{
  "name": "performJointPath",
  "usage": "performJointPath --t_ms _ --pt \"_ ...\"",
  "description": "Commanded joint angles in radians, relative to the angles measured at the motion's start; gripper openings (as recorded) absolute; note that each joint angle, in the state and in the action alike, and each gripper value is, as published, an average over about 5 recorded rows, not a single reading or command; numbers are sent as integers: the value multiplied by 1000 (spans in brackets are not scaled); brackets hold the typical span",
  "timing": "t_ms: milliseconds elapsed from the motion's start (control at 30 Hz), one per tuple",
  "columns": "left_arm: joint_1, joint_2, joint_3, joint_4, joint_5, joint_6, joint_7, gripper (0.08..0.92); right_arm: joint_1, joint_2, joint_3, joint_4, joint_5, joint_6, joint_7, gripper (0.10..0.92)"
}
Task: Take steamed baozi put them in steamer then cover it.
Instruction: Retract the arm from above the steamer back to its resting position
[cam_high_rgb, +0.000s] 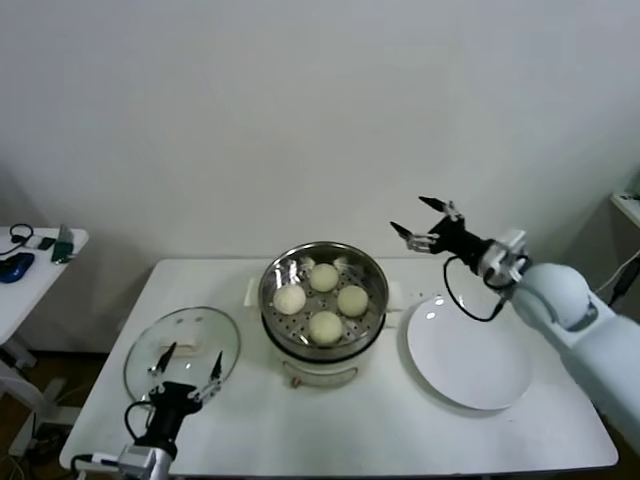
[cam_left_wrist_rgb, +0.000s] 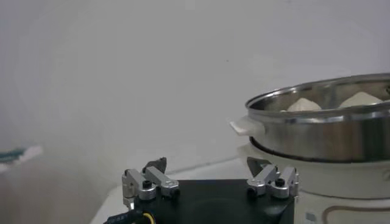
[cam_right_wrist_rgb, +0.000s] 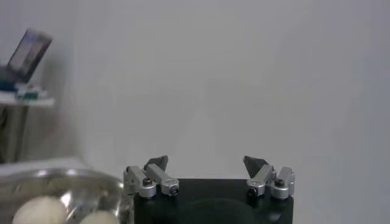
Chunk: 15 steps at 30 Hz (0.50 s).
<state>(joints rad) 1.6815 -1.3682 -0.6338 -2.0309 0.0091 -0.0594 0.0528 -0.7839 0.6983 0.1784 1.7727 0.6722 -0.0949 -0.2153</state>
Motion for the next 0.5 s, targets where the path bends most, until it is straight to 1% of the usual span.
performJointPath --t_ms 33,233,333,400,500 --pt "3 21 -14 16 115 -54 -23 823 -874 353 641 45 -166 310 30 823" --pt "25 33 -27 8 137 -80 -36 823 -874 449 584 -14 -193 464 34 823" --pt "24 50 -37 10 229 -118 -71 823 -866 483 560 -29 -191 529 46 823" --pt "15 63 -39 26 404 -130 -185 823 -868 499 539 -38 -193 557 51 823" --pt "-14 77 -42 95 773 -103 -400 823 -881 519 500 -55 -204 576 56 823"
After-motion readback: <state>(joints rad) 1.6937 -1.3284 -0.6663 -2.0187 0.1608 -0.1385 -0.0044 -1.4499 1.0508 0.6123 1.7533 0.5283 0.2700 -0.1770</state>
